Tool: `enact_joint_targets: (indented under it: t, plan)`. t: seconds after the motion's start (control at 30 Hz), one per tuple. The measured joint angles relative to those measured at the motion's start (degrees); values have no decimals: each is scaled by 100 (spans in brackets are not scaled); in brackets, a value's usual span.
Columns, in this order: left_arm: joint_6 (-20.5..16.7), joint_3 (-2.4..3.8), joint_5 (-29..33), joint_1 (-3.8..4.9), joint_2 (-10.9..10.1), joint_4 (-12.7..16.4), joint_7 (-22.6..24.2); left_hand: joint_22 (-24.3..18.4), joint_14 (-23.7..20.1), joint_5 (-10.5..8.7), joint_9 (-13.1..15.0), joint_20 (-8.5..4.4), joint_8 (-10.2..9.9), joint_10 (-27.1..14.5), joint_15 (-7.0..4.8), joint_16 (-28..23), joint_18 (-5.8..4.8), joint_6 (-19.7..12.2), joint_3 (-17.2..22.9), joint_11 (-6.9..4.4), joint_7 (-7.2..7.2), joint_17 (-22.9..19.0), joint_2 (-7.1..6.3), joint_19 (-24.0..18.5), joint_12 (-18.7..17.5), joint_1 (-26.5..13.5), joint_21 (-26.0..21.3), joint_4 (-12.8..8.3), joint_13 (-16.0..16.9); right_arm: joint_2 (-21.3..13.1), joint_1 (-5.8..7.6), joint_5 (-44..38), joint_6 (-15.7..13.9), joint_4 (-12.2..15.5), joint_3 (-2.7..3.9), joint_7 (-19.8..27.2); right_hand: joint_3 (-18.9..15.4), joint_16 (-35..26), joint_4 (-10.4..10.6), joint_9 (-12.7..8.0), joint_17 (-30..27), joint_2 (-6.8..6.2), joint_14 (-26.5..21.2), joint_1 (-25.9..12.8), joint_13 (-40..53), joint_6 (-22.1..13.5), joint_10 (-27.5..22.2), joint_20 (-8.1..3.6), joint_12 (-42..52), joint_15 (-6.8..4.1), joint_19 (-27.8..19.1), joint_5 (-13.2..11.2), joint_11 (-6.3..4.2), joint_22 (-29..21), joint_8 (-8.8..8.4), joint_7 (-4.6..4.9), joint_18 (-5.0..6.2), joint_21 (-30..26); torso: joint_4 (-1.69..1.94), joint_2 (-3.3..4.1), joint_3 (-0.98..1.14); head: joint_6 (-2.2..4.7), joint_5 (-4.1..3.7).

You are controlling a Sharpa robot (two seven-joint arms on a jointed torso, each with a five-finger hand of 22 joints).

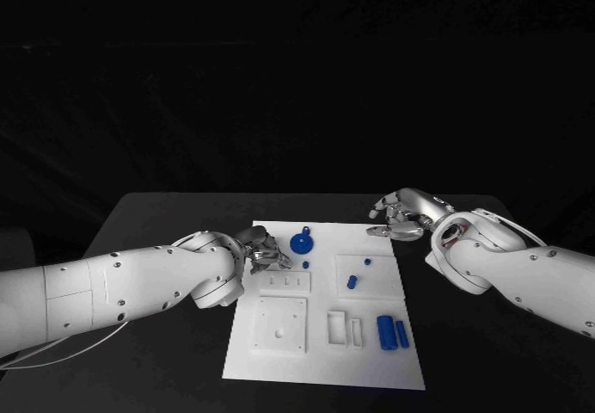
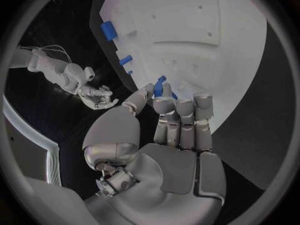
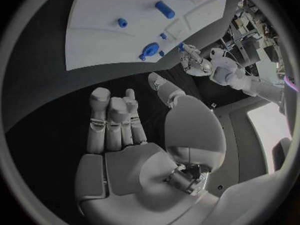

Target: Assemble the parts on the task board

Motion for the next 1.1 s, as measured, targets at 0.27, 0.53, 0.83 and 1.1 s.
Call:
enact_joint_targets:
  t: [0.27,0.53,0.83,1.1]
  plan:
    - [162,0,-185,-40,42,-36,-106,0,35,-86,2,-34,66,4,13,29,-5,19,297,-4,-7,-28,-108,44,0,-46,48,77,-15,3,0,5,9,-1,0,0,-16,0,16,-1,5,0,0,0,-14,-2,0,8,0,0,-8,96,0,0,0,0,0,0,7,-3,-1,-43,-7]
    - [300,0,-322,-98,96,-127,-192,0,92,-51,2,-57,67,13,10,66,37,26,306,-13,-9,-37,-55,123,0,-101,92,68,-21,6,0,8,21,-1,0,-1,-32,0,32,-1,5,0,0,0,-24,13,0,10,22,0,-7,155,0,4,0,16,0,-22,3,-3,-5,-74,-1]
    - [385,0,-430,-146,167,-217,-232,4,131,-50,2,-57,67,14,11,66,56,29,354,-14,-11,-50,-36,124,0,-177,92,19,-21,5,0,10,37,-1,0,-2,-32,0,32,-1,9,0,0,0,-29,15,0,19,22,0,1,178,0,4,0,17,0,-22,2,-2,-6,-97,-11]
    - [434,1,-468,-168,206,-241,-238,3,132,-52,7,-77,68,16,11,66,47,29,406,-16,-11,-49,-3,144,0,-244,92,16,-20,7,0,11,48,-3,0,-2,-48,1,48,-2,9,0,0,0,-34,14,0,20,22,0,1,205,0,4,0,17,0,-22,3,-3,-4,-112,-23]
